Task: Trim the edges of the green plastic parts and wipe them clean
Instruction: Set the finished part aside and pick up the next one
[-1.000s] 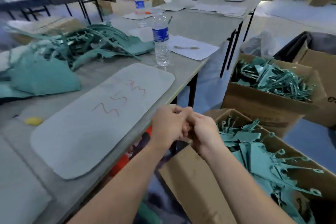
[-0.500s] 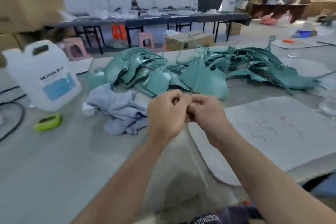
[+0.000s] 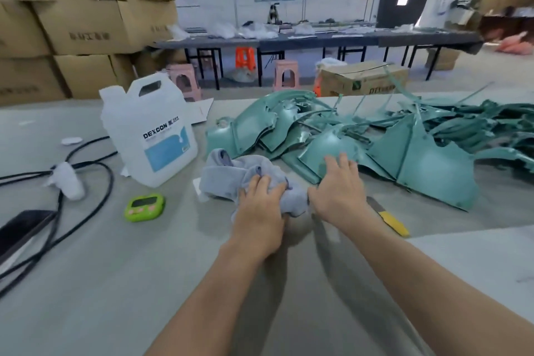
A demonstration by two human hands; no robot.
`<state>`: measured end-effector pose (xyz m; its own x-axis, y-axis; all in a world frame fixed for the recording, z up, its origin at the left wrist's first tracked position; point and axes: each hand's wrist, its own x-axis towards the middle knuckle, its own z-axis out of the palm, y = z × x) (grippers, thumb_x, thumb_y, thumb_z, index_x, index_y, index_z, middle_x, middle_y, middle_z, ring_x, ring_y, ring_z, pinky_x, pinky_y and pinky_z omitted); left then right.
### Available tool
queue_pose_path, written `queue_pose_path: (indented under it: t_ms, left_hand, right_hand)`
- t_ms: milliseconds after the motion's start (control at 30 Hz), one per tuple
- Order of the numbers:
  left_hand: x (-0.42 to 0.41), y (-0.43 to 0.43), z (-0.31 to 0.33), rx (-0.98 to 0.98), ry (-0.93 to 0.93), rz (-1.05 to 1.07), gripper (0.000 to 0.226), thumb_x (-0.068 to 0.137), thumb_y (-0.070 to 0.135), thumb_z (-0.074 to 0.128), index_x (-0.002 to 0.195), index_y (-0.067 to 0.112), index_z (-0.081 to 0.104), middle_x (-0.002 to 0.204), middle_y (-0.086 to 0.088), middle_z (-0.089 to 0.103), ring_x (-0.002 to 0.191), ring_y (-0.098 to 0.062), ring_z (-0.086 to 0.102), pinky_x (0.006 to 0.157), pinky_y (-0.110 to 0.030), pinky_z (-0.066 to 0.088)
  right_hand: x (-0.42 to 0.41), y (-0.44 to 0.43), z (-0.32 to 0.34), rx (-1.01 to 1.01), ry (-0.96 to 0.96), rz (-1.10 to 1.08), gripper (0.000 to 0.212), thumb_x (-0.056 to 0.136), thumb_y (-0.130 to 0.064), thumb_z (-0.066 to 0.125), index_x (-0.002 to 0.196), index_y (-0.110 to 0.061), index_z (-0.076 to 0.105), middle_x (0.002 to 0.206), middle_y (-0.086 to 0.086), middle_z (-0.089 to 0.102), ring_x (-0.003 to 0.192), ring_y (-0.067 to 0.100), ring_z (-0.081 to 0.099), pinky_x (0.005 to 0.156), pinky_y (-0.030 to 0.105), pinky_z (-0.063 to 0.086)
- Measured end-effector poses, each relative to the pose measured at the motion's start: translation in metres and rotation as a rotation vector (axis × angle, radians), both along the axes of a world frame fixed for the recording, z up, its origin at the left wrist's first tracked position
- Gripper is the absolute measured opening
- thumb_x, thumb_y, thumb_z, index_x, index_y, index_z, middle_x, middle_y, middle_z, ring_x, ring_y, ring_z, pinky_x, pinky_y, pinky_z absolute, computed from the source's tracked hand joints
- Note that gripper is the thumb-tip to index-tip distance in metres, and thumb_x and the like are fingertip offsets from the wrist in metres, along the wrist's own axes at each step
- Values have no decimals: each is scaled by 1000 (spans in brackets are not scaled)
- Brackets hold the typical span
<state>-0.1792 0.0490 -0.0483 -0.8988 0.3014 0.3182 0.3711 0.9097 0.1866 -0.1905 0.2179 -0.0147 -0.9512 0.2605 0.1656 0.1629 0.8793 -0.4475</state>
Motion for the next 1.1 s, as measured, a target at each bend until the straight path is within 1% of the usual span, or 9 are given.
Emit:
queue_pose_path:
  t_ms: [100, 200, 400, 533, 633, 767, 867, 1000, 1100]
  left_hand:
    - [-30, 6, -6, 41, 13, 25, 50, 98, 29, 50, 147, 31, 42, 152, -4, 35, 148, -29, 19, 119, -45, 18]
    - [-57, 9, -5, 15, 47, 50, 49, 99, 31, 45, 148, 29, 41, 153, -6, 36, 147, -29, 21, 117, -45, 20]
    - [-34, 13, 6, 203, 236, 82, 62, 84, 43, 62, 142, 24, 52, 158, -7, 39, 154, -26, 18, 124, -47, 14]
    - [2, 18, 7, 263, 336, 39, 66, 82, 47, 59, 142, 22, 54, 158, -4, 40, 153, -21, 20, 125, -44, 16]
    - [22, 22, 2, 219, 313, 10, 60, 80, 42, 63, 136, 21, 59, 156, -2, 43, 150, -20, 25, 123, -40, 17]
    - [33, 29, -1, 276, 177, -89, 42, 80, 32, 64, 121, 21, 68, 135, 2, 61, 135, -19, 46, 117, -30, 26]
    - [32, 28, -2, 287, 16, -103, 24, 85, 29, 63, 107, 22, 72, 107, 5, 70, 107, -17, 57, 102, -22, 33]
    - [30, 27, -3, 304, 5, -113, 21, 85, 27, 63, 104, 21, 72, 103, 5, 71, 101, -16, 57, 96, -24, 37]
    - [31, 26, -5, 315, 2, -113, 21, 86, 22, 62, 104, 20, 73, 104, 4, 72, 100, -18, 58, 97, -29, 39]
  right_hand:
    - [-21, 13, -5, 174, -22, -66, 92, 89, -48, 66, 159, -20, 13, 170, 13, 2, 156, 34, 1, 124, 47, 12]
    - [-37, 24, -8, 302, -90, -80, 85, 90, -56, 61, 156, -21, 22, 165, 17, 20, 153, 35, 16, 121, 46, 19]
    - [-29, 30, 17, 510, 35, -33, 11, 90, -24, 59, 99, -24, 54, 105, 1, 67, 107, 26, 58, 86, 39, 38]
    - [-13, 39, 40, 455, 331, -79, 29, 76, -4, 58, 91, -23, 75, 76, 1, 68, 76, 26, 61, 66, 29, 34]
    - [-15, 47, 54, 236, 521, -79, 30, 90, -7, 56, 106, -25, 74, 95, 5, 74, 89, 30, 66, 56, 25, 29]
    - [-25, 49, 43, 331, -31, 2, 63, 89, -22, 62, 147, -19, 36, 156, 14, 34, 146, 34, 26, 105, 48, 40]
    - [-28, 53, 27, 318, -230, 40, 51, 91, -19, 58, 137, -18, 36, 141, 13, 41, 131, 36, 37, 92, 46, 46]
    - [-35, 65, 32, 309, 43, 53, 47, 81, 0, 50, 125, -16, 50, 82, 5, 58, 78, 31, 55, 59, 37, 43]
    - [-40, 76, 39, 215, 17, -92, 47, 83, -30, 67, 124, -15, 49, 104, 9, 63, 107, 36, 56, 76, 42, 48]
